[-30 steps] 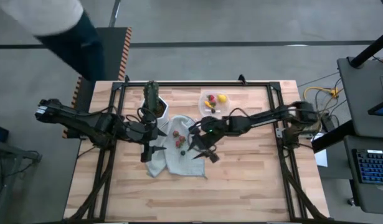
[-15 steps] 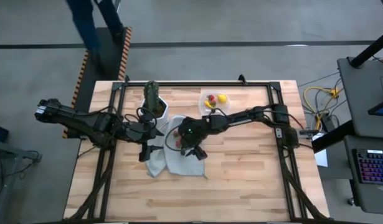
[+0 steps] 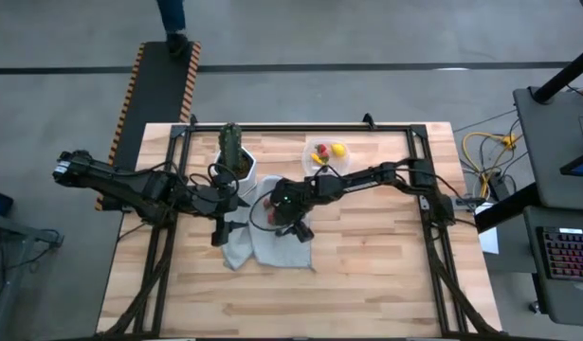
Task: Pick and placing Produce into tupperware
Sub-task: Put the black cherry into the transparent bin
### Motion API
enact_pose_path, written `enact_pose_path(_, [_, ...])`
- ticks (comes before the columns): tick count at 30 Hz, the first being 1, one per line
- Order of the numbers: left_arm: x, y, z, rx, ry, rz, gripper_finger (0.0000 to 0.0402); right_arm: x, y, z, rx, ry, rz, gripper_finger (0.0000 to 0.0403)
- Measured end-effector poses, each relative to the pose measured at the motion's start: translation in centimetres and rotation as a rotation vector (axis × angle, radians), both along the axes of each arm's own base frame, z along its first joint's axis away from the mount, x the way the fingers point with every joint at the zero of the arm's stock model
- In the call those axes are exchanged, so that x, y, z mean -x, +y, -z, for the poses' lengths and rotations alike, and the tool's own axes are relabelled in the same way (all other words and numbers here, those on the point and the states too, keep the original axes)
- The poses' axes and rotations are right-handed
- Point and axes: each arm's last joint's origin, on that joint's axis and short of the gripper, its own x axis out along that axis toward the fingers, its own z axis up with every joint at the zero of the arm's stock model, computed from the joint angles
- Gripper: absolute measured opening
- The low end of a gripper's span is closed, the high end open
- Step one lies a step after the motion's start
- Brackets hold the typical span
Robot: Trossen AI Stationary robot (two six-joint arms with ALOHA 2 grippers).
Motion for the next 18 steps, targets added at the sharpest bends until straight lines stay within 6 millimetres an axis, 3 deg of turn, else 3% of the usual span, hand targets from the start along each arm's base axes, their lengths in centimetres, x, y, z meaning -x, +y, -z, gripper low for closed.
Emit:
enact_pose_path(5, [0.0, 0.0, 0.0, 0.001, -0.001, -0.001, 0.0242, -0.1, 0.0, 1.2, -0.003, 0.028, 0.005, 0.0183])
enact_pose_path(18, [0.0, 0.0, 0.0, 0.002, -0.002, -0.001, 0.0242, -0.4, 0.3, 1.4, -0.006, 0.012, 0.003, 0.0183])
